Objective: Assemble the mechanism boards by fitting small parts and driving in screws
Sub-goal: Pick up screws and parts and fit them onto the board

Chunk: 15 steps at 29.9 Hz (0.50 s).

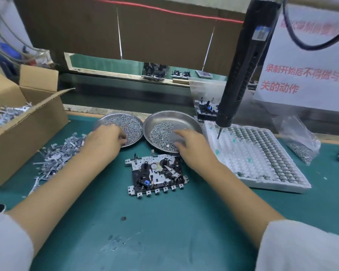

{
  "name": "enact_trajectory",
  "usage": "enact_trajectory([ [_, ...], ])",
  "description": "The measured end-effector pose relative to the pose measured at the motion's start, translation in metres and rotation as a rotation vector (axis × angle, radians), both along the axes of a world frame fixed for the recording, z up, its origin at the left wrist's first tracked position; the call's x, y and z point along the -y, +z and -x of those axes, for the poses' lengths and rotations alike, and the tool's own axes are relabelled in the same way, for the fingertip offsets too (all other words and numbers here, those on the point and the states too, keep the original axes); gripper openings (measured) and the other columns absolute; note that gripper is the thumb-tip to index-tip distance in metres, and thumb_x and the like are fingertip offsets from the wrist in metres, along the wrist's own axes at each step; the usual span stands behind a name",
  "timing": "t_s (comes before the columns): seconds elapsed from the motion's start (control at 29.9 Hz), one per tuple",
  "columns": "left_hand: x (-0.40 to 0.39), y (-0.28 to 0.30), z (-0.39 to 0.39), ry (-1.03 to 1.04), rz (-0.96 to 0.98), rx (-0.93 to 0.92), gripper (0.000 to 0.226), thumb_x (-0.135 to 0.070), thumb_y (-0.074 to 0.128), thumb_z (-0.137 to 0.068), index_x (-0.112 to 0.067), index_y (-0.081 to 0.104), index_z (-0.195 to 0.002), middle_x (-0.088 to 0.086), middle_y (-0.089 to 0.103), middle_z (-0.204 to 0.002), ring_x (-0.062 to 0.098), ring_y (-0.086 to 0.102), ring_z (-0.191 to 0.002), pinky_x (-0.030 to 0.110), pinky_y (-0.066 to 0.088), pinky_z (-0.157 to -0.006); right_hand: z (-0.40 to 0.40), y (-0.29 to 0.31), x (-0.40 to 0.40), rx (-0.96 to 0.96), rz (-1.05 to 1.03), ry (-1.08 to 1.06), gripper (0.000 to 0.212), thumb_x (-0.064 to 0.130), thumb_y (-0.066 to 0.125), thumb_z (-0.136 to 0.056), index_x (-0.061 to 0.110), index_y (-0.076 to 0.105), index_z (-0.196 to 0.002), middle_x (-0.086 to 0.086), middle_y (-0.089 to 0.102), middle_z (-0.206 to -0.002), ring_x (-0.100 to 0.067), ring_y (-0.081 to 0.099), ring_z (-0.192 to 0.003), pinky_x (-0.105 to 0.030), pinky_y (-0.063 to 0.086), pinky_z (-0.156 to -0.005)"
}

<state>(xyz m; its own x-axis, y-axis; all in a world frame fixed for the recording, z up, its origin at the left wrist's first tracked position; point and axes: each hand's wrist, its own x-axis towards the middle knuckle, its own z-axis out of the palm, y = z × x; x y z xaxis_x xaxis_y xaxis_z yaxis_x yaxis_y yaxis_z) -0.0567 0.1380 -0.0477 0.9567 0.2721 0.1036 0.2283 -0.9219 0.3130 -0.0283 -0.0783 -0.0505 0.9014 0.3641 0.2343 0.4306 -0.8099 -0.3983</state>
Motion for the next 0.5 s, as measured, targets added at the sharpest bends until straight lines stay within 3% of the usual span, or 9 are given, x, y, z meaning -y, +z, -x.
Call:
enact_trajectory([
  [0.07, 0.002, -0.001, -0.003, 0.026, 0.01, 0.02, 0.021, -0.023, 0.062, -0.09, -0.022, 0.07, -0.11, 0.009, 0.068, -0.113, 0.031, 0.059, -0.108, 0.038, 0.048, -0.091, -0.01, 0.0, -0.008, -0.092, 0.151, -0.038, 0.025, 0.009, 0.051, -0.095, 0.002, 0.065, -0.115, -0.016, 0.064, -0.116, -0.03, 0.06, -0.103, -0.036, 0.047, -0.092],
  [0.17, 0.002, -0.003, -0.001, 0.061, -0.042, 0.112, 0.013, -0.023, 0.063, -0.09, -0.025, 0.072, -0.099, 0.004, 0.071, -0.104, 0.029, 0.061, -0.104, 0.032, 0.045, -0.082, -0.015, 0.001, -0.013, -0.086, 0.136, -0.09, 0.02, 0.001, 0.055, -0.09, 0.001, 0.072, -0.1, -0.017, 0.069, -0.101, -0.031, 0.064, -0.093, -0.04, 0.052, -0.086],
  [0.3, 0.002, -0.007, 0.0, 0.035, -0.106, 0.186, 0.013, -0.023, 0.058, -0.093, -0.025, 0.07, -0.093, 0.001, 0.072, -0.098, 0.026, 0.061, -0.101, 0.031, 0.037, -0.079, -0.015, 0.003, -0.014, -0.063, 0.136, -0.143, 0.021, 0.0, 0.055, -0.089, 0.005, 0.072, -0.101, -0.015, 0.068, -0.101, -0.031, 0.063, -0.092, -0.037, 0.053, -0.083],
  [0.5, 0.0, -0.013, 0.0, 0.03, -0.129, 0.258, 0.018, -0.024, 0.05, -0.097, -0.017, 0.065, -0.101, 0.009, 0.066, -0.104, 0.031, 0.053, -0.104, 0.037, 0.033, -0.082, -0.021, 0.003, -0.015, -0.171, 0.229, -0.17, 0.022, 0.005, 0.051, -0.094, 0.003, 0.067, -0.11, -0.014, 0.063, -0.11, -0.031, 0.061, -0.098, -0.036, 0.052, -0.086],
])
